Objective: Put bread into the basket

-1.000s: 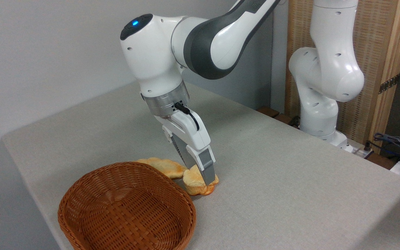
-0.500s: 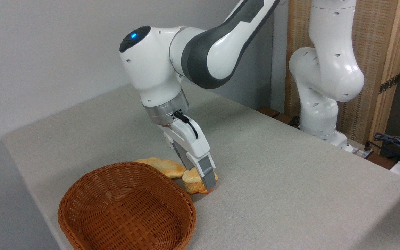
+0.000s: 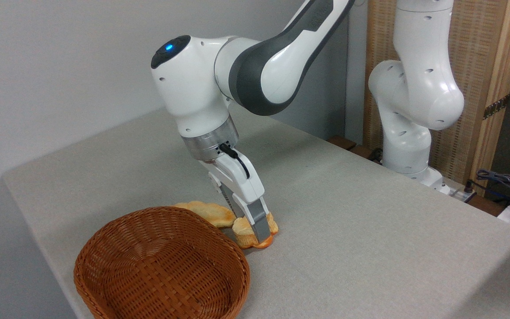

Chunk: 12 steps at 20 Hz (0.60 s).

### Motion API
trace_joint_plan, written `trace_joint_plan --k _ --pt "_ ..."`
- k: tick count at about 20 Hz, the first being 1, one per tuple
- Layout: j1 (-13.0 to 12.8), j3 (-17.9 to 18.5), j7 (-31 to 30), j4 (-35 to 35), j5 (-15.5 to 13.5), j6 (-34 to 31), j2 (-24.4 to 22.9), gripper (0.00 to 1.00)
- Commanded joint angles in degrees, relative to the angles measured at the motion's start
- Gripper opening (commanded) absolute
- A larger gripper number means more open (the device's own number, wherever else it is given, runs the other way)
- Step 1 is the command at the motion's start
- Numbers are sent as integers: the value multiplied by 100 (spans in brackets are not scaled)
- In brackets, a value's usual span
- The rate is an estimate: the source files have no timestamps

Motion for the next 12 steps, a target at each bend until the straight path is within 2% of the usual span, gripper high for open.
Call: trace_joint_plan --k 1,5,8,12 --pt "-44 51 106 -51 13 126 -22 29" --pt "-44 51 106 -33 13 65 -48 33" --pt "-44 34 106 28 -4 20 -284 38" --pt "-53 -19 97 168 -338 11 -628 38"
